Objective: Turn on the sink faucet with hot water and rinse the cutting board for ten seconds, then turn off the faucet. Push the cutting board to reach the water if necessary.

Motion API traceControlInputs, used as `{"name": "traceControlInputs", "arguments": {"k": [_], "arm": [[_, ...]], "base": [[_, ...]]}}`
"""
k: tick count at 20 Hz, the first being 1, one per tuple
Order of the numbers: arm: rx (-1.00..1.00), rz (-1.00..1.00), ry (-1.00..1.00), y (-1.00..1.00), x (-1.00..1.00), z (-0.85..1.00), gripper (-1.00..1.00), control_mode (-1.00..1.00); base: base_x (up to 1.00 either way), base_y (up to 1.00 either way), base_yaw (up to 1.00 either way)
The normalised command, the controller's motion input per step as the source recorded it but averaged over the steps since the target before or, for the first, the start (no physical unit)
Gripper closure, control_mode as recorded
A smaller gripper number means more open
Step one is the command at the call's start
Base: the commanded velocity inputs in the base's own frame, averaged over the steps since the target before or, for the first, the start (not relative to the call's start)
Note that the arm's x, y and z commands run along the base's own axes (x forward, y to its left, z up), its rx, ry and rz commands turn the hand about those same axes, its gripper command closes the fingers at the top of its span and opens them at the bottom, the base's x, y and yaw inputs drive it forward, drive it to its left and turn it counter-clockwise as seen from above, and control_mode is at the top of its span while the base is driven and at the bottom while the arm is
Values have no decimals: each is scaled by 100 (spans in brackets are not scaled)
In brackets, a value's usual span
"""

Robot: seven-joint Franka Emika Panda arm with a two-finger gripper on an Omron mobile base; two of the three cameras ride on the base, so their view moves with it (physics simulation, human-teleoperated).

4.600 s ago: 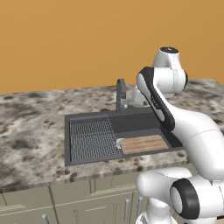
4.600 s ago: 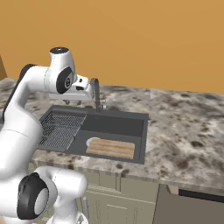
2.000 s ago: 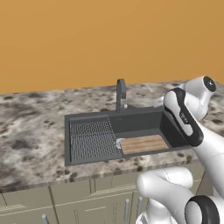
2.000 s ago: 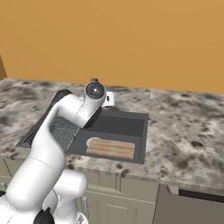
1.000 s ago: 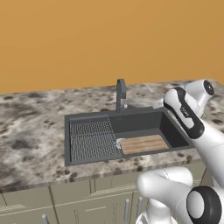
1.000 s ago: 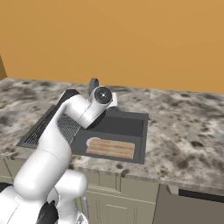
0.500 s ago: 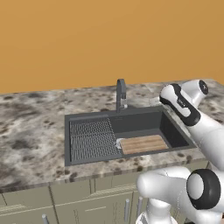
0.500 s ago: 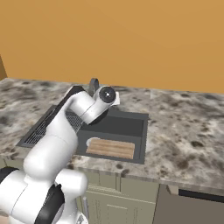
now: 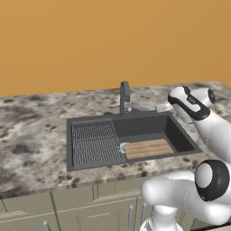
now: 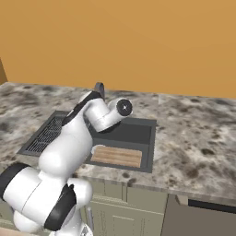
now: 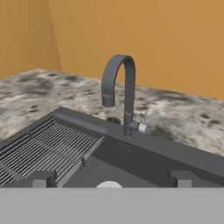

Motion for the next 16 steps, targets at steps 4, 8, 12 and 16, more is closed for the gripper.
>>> {"name": "traceControlInputs", "arguments": {"k": [4, 8, 12, 16], "arm": [[0, 0, -5, 0, 28, -19, -100, -100], [0, 0, -5, 0, 29, -20, -100, -100], [0, 0, -4, 1, 24, -17, -100, -100], [0, 0, -2, 0, 30, -12, -100, -100]], "base": [[0, 0, 0], [0, 0, 0], [0, 0, 0], [0, 0, 0]]}}
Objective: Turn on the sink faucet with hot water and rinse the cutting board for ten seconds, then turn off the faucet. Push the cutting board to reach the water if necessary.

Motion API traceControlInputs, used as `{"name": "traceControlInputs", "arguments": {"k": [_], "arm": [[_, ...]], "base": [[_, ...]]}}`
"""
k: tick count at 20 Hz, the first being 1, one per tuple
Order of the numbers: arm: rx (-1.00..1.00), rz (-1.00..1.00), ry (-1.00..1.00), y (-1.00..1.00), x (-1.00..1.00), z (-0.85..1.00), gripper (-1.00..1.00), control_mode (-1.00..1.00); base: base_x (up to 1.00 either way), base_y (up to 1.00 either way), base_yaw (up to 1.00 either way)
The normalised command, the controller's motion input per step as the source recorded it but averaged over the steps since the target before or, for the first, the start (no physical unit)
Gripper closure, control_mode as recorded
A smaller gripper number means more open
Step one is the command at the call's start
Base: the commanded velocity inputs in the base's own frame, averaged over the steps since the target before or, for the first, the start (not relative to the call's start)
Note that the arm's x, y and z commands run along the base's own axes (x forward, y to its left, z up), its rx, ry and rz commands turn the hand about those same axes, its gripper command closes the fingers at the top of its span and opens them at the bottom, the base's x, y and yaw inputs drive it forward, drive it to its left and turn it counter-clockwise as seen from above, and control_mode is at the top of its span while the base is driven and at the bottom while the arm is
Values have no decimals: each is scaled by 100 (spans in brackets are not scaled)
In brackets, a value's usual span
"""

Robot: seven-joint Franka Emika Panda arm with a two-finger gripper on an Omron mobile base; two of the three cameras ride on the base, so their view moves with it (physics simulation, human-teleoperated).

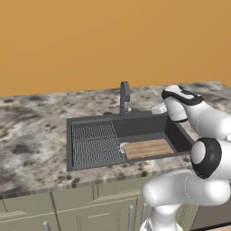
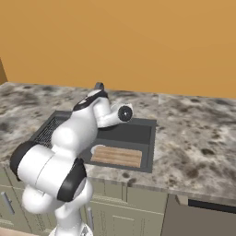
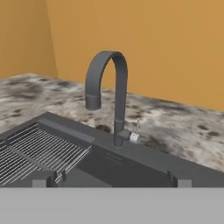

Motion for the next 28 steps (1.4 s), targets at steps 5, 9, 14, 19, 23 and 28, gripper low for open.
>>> {"name": "traceControlInputs", "arguments": {"k": [5, 9, 14, 19, 23, 28], "arm": [[1, 0, -2, 0, 35, -9, -100, -100], [1, 0, 0, 0, 28, -3, -100, -100], [1, 0, 0, 0, 29, -6, -100, -100], [1, 0, 0, 0, 30, -9, -100, -100], [0, 0, 0, 0, 28, -14, -100, -100], [1, 0, 0, 0, 29, -16, -100, -100]], "base": [[0, 0, 0], [0, 0, 0], [0, 0, 0], [0, 0, 0], [0, 0, 0], [0, 0, 0]]}}
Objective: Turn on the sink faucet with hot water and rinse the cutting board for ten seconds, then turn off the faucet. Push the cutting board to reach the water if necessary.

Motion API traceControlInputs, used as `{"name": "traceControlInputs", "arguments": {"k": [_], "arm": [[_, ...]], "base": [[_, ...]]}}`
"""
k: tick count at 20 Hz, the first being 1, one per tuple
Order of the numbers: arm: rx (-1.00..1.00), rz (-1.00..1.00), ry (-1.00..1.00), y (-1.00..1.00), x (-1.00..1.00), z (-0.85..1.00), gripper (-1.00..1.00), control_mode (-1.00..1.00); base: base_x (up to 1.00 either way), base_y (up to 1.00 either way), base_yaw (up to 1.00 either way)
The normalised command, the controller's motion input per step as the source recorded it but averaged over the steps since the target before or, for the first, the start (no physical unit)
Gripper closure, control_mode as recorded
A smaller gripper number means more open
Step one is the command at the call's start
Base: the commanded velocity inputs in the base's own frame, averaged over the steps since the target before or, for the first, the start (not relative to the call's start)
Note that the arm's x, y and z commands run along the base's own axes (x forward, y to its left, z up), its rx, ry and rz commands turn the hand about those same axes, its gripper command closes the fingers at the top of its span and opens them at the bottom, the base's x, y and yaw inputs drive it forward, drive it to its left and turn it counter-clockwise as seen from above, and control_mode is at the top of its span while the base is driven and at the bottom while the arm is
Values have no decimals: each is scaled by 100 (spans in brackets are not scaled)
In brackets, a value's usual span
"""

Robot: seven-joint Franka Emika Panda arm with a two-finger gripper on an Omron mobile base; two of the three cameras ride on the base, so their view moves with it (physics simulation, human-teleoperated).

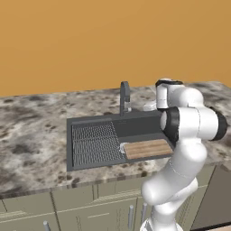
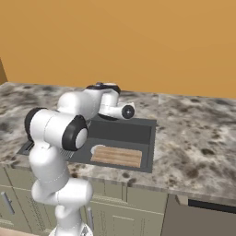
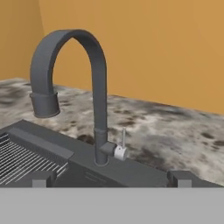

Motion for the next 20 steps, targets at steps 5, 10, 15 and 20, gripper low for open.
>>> {"name": "traceControlInputs", "arguments": {"k": [5, 10, 15, 20], "arm": [[1, 0, 0, 0, 22, -20, -100, -100], [0, 2, -2, 0, 10, -21, -100, -100], [0, 1, -1, 0, 1, -17, -100, -100], [0, 0, -2, 0, 4, -8, -100, -100]], "base": [[0, 0, 0], [0, 0, 0], [0, 0, 0], [0, 0, 0]]}}
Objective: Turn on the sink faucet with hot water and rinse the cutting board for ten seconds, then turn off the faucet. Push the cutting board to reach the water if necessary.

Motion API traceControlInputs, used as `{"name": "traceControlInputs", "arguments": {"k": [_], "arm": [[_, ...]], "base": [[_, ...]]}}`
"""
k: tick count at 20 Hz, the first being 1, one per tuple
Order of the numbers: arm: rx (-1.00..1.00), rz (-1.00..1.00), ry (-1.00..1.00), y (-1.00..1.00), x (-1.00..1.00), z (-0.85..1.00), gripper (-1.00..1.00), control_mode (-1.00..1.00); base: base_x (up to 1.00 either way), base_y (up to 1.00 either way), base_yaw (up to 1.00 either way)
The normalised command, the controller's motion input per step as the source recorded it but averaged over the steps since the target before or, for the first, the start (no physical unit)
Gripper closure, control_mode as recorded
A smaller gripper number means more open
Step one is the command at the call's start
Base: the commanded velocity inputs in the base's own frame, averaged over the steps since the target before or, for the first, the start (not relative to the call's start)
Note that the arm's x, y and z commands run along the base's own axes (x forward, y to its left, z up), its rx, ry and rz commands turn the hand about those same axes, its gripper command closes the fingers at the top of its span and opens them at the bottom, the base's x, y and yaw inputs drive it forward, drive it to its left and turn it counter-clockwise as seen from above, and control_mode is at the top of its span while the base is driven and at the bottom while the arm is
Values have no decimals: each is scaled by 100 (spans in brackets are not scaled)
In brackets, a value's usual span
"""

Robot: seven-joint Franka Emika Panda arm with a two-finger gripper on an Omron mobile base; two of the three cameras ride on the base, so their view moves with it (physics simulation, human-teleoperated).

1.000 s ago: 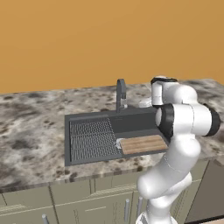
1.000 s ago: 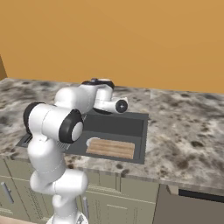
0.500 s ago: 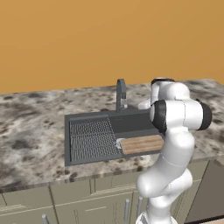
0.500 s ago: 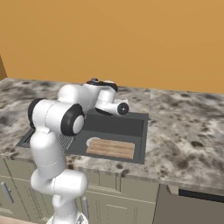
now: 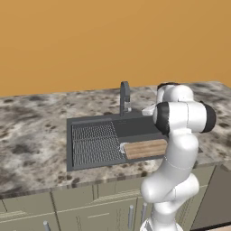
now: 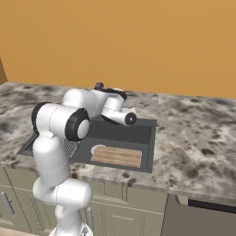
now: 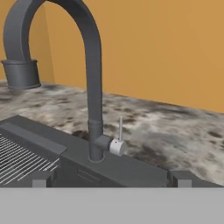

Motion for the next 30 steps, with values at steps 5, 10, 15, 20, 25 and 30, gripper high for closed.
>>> {"name": "traceControlInputs", "arguments": {"k": [5, 10, 15, 20, 25, 30], "arm": [[0, 0, 0, 0, 12, -1, -100, -100], [1, 0, 0, 0, 29, 0, -100, -100], [0, 0, 0, 0, 27, 0, -100, -100], [0, 0, 0, 0, 20, 0, -100, -100], [0, 0, 0, 0, 15, 0, -100, -100], [0, 0, 0, 0, 10, 0, -100, -100]], "base": [[0, 0, 0], [0, 0, 0], [0, 0, 0], [0, 0, 0], [0, 0, 0], [0, 0, 0]]}}
